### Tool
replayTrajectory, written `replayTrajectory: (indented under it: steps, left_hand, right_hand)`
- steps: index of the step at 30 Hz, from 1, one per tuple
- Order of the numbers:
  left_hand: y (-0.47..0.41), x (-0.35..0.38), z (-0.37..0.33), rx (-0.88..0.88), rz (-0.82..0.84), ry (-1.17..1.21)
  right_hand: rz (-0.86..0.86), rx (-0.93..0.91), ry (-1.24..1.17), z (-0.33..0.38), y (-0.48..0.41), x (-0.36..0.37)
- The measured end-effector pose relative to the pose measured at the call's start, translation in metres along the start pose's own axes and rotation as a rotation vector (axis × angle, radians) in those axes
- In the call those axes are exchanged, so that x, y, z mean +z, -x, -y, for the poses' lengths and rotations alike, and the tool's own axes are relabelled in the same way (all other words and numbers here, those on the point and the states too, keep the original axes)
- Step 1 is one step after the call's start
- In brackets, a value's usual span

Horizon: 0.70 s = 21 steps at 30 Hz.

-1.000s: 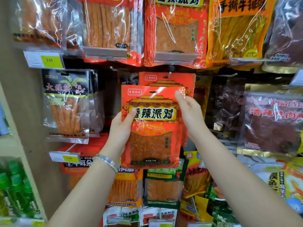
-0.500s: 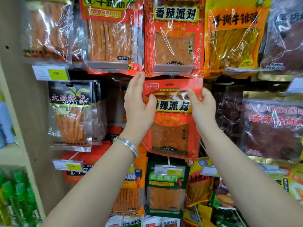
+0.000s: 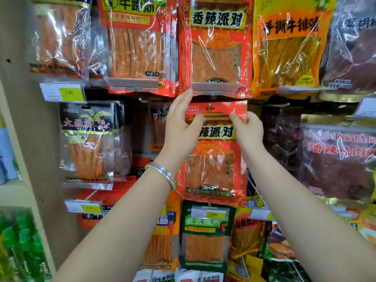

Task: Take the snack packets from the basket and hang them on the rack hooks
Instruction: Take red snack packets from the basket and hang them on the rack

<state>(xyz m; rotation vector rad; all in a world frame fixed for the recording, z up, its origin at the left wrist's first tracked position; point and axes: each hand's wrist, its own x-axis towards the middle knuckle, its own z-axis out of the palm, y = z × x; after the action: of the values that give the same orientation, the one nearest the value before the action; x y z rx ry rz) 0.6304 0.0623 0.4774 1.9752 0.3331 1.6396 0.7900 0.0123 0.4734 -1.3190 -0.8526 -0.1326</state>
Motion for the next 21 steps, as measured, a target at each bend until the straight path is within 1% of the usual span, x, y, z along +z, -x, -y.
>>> replayTrajectory:
  steps: [3,8,11,13,15,17,19,21]
  left_hand:
    - [0.001,0.000,0.001,0.002,0.008,0.015]
    - [0.006,-0.004,0.008,0.006,0.041,0.019]
    - [0.026,-0.008,0.017,0.008,0.066,-0.013]
    - [0.049,-0.014,0.026,-0.056,0.110,0.005]
    - [0.081,-0.022,0.036,-0.157,0.155,0.067]
    - [0.120,-0.031,0.051,-0.253,0.187,0.127]
    - [0.168,-0.040,0.070,-0.376,0.237,0.148]
    - [0.224,-0.049,0.093,-0.516,0.304,0.135]
  right_hand:
    - [0.001,-0.018,0.097,-0.010,-0.001,0.005]
    - [-0.002,0.027,0.238,-0.027,0.014,0.007]
    - [0.058,0.065,0.336,-0.030,0.036,0.000]
    - [0.098,0.067,0.309,-0.032,0.061,-0.008]
    - [0.107,0.049,0.243,-0.040,0.098,-0.018]
    - [0.130,0.069,0.175,-0.051,0.144,-0.029]
    - [0.174,0.149,0.148,-0.073,0.190,-0.041]
    - [0.233,0.273,0.157,-0.100,0.239,-0.052]
